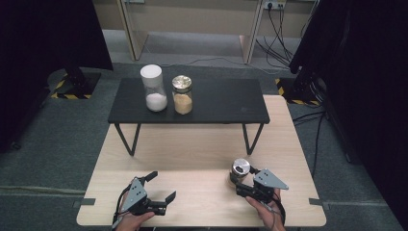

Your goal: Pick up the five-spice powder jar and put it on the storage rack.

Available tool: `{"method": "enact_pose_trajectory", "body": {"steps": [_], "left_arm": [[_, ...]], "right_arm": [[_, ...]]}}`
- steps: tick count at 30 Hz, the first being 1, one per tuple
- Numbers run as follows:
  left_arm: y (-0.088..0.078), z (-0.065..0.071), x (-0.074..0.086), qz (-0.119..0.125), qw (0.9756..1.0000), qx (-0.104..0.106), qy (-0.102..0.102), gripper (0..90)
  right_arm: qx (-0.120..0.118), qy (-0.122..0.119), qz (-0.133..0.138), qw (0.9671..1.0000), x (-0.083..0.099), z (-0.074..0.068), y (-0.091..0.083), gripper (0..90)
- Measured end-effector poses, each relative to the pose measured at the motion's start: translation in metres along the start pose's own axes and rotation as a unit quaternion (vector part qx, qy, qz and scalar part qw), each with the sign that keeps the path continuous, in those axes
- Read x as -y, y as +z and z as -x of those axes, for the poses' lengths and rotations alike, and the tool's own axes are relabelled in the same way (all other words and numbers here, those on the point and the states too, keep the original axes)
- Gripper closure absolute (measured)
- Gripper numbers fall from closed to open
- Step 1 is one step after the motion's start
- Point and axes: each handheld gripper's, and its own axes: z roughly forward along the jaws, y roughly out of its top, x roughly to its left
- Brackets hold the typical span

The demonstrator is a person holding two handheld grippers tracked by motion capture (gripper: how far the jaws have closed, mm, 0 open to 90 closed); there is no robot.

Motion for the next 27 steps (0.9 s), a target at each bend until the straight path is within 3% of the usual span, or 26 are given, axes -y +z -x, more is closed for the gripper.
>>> {"method": "enact_pose_trajectory", "body": {"steps": [27], "left_arm": [[0.0,-0.001,0.0,-0.001,1.0,-0.001,-0.001,1.6]], "right_arm": [[-0.006,-0.002,0.002,1.0,-0.011,-0.008,-0.006,31.2]]}}
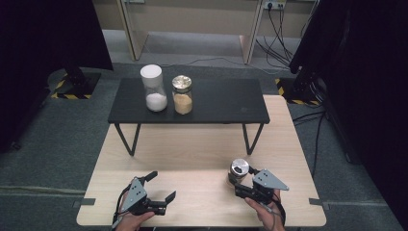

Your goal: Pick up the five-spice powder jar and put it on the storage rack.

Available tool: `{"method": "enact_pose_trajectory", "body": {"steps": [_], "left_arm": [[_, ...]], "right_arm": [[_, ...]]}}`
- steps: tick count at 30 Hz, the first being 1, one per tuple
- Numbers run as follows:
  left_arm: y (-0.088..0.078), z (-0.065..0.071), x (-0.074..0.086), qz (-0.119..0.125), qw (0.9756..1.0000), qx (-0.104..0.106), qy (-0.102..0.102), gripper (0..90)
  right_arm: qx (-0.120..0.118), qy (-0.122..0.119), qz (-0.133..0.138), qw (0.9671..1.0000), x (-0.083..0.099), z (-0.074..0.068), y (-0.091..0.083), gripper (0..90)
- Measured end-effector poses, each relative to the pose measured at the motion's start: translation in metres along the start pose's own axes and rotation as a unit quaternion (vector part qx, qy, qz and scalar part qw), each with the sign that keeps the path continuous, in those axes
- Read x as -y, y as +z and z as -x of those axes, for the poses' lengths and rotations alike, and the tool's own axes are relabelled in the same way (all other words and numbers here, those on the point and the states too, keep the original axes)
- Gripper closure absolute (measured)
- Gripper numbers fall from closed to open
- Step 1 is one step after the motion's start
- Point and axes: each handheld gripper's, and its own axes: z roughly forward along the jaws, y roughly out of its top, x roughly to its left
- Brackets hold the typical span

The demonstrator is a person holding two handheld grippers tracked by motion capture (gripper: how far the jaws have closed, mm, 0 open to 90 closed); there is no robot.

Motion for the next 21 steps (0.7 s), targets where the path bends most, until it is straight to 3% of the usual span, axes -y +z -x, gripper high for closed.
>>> {"method": "enact_pose_trajectory", "body": {"steps": [21], "left_arm": [[0.0,0.0,0.0,0.0,1.0,-0.001,0.0,1.6]], "right_arm": [[-0.004,-0.011,-0.017,0.9998,-0.014,-0.003,-0.002,31.2]]}}
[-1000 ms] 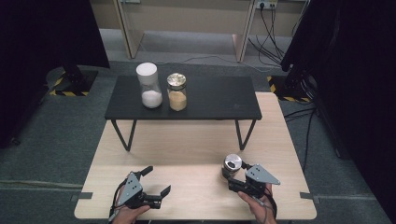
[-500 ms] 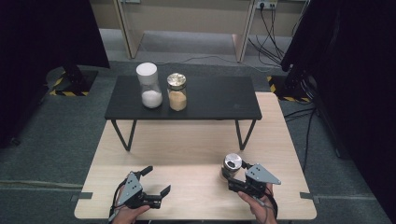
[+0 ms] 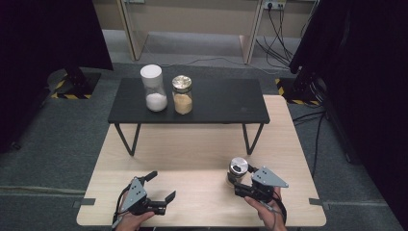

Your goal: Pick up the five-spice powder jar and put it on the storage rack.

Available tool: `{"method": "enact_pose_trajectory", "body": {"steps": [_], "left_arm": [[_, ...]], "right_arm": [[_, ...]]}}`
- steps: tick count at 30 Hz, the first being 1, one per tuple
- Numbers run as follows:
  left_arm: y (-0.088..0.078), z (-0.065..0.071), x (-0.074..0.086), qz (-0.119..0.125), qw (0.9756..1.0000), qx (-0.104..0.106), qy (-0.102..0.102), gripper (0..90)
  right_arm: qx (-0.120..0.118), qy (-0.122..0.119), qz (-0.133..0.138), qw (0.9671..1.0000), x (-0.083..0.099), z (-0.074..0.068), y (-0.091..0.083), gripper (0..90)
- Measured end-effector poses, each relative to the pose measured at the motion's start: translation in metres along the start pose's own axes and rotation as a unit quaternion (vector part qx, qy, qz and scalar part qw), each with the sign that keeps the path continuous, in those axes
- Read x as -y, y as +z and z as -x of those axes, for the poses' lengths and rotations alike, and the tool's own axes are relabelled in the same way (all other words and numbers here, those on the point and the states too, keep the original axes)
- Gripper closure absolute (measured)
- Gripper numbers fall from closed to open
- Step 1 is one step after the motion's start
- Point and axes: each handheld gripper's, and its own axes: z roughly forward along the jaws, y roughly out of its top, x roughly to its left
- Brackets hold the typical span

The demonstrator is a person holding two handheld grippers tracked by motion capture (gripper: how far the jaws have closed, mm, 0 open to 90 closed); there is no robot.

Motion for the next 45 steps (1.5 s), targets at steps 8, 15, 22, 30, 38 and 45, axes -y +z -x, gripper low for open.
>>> {"method": "enact_pose_trajectory", "body": {"steps": [8,15,22,30,38,45], "left_arm": [[0.0,0.0,0.0,-0.001,1.0,0.0,0.0,1.6],[0.0,0.0,0.0,-0.001,1.0,0.001,0.0,1.6],[0.001,0.001,0.0,-0.001,1.0,0.001,0.0,1.6],[0.001,0.0,0.001,-0.001,1.0,0.001,0.0,1.6],[0.001,0.0,0.001,-0.001,1.0,0.0,0.0,1.6],[0.001,0.0,0.001,-0.001,1.0,0.0,-0.001,1.6]], "right_arm": [[-0.005,-0.003,-0.002,1.0,-0.005,-0.001,0.0,31.2],[-0.008,-0.004,0.0,1.0,-0.009,-0.001,-0.001,31.2],[-0.01,-0.004,0.002,0.9999,-0.013,-0.001,-0.002,31.2],[-0.015,-0.008,0.001,0.9999,-0.02,-0.002,-0.002,31.2],[-0.018,-0.012,0.002,0.9998,-0.028,-0.003,-0.002,31.2],[-0.024,-0.015,0.002,0.9996,-0.032,-0.004,-0.001,31.2]]}}
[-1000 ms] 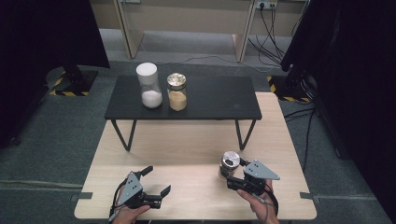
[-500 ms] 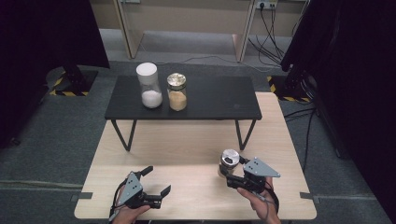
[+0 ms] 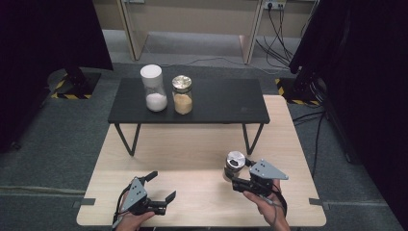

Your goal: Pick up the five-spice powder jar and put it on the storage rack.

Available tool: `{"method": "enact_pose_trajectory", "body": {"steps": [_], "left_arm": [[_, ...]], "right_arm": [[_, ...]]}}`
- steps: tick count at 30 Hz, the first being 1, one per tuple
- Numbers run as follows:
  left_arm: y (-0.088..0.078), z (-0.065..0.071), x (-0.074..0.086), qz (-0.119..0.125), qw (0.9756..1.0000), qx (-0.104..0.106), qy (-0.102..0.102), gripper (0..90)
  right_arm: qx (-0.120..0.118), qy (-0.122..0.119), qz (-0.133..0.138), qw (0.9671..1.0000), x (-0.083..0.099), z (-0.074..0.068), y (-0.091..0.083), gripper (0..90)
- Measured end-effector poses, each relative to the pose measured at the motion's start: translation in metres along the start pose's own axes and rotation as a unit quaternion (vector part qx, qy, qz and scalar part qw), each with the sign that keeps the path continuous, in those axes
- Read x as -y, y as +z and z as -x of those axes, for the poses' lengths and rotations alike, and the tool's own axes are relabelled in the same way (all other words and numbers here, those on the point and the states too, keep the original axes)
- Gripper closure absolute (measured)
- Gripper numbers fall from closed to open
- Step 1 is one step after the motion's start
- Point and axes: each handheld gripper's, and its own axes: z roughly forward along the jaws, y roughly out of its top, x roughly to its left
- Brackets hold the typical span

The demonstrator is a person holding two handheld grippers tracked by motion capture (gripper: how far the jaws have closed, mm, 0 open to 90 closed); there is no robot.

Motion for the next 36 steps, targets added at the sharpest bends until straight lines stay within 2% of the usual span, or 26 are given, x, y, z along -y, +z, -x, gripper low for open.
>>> {"method": "enact_pose_trajectory", "body": {"steps": [13,27,36], "left_arm": [[0.0,0.0,0.0,-0.001,1.0,0.0,-0.002,1.6],[0.0,0.0,0.0,-0.001,1.0,0.0,-0.002,1.6],[0.0,-0.001,0.0,-0.001,1.0,-0.001,-0.002,1.6]], "right_arm": [[-0.016,-0.004,0.006,0.9999,-0.016,-0.002,-0.002,31.2],[-0.034,-0.012,-0.004,0.9994,-0.03,-0.003,-0.001,31.2],[-0.044,-0.015,0.005,0.9989,-0.041,-0.002,0.0,31.2]]}}
